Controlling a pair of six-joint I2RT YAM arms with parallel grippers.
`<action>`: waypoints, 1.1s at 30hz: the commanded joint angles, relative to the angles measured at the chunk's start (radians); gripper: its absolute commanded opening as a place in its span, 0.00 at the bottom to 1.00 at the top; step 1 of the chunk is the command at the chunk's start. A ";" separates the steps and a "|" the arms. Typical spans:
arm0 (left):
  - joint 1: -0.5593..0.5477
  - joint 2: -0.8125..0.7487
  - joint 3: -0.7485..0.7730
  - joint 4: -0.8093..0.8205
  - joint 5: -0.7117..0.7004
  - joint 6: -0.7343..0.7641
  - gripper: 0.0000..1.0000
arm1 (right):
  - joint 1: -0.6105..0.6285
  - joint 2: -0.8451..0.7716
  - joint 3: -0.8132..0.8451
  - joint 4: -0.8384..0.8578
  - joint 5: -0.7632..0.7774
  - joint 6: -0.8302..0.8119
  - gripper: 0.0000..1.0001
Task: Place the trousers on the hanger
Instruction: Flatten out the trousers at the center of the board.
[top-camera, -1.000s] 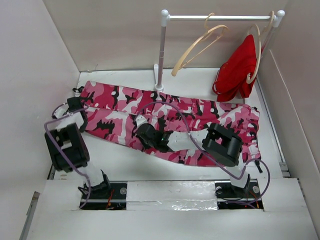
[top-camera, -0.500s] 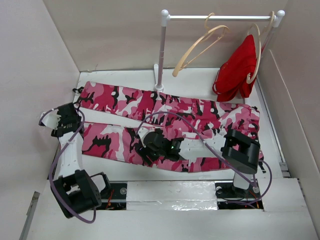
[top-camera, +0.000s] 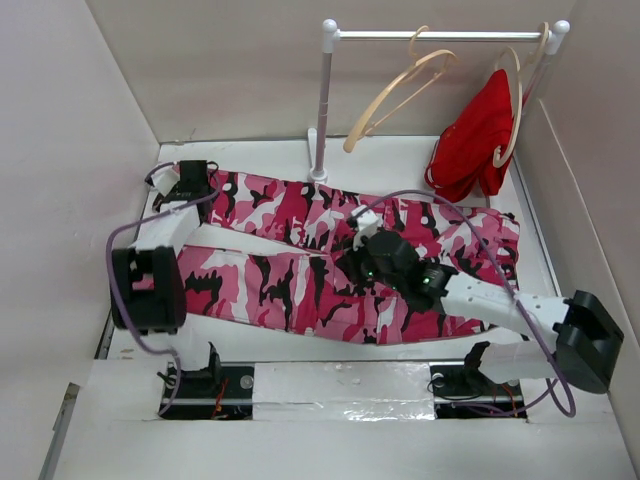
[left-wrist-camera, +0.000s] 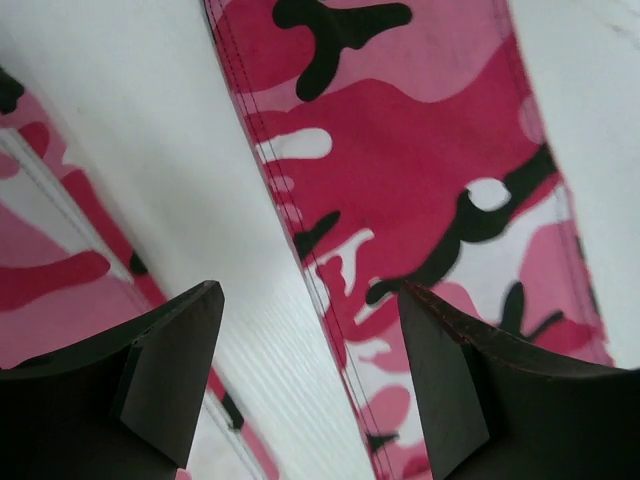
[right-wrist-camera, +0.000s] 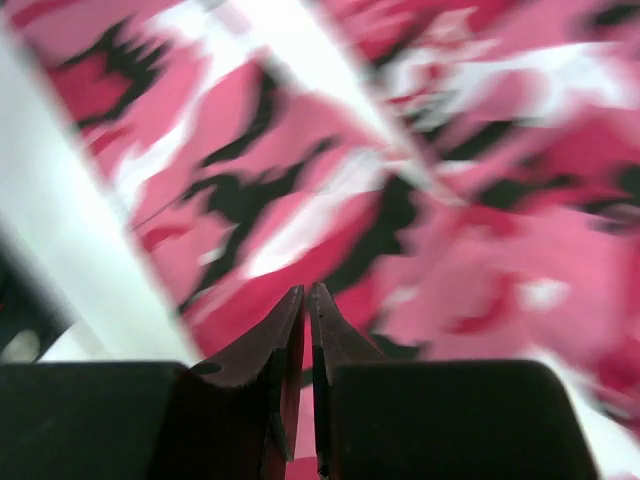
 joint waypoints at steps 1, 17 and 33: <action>0.055 0.131 0.085 -0.035 -0.017 0.029 0.69 | -0.038 -0.069 -0.094 0.075 -0.019 0.028 0.15; 0.147 0.509 0.349 -0.115 0.087 0.055 0.56 | -0.038 -0.262 -0.255 0.087 -0.043 0.080 0.21; 0.265 0.415 0.197 -0.017 0.129 0.144 0.00 | -0.101 -0.577 -0.260 -0.050 -0.045 0.066 0.22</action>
